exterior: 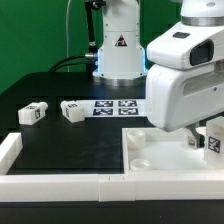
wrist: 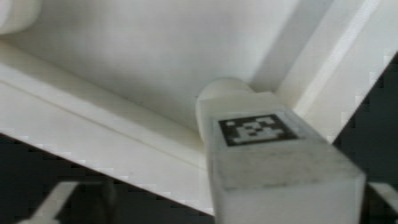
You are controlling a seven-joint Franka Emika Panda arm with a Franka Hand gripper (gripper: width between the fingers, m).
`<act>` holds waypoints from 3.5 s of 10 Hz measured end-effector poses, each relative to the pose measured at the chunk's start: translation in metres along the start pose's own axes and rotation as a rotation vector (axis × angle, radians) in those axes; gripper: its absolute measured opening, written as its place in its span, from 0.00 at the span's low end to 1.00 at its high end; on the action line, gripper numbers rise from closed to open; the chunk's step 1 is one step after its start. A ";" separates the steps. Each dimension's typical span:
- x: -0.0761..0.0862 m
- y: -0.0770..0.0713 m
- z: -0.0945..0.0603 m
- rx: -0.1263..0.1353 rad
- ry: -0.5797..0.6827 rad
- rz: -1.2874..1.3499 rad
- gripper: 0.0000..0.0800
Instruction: Assemble one leg
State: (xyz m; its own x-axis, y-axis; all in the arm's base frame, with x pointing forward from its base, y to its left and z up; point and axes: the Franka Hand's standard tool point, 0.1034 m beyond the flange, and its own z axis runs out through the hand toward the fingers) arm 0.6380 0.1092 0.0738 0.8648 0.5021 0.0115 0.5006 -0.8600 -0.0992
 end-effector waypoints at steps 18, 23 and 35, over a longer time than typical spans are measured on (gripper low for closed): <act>0.002 -0.002 0.002 -0.013 -0.026 1.323 0.50; 0.002 -0.008 -0.001 -0.007 -0.007 0.868 0.80; 0.004 -0.006 0.002 -0.041 0.014 0.044 0.36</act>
Offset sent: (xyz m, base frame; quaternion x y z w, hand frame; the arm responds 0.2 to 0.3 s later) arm 0.0000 0.0000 0.0000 0.0000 0.0000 0.0899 0.9960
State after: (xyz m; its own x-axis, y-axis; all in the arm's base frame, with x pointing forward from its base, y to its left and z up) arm 0.6382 0.1162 0.0723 0.8864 0.4624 0.0220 0.4629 -0.8845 -0.0587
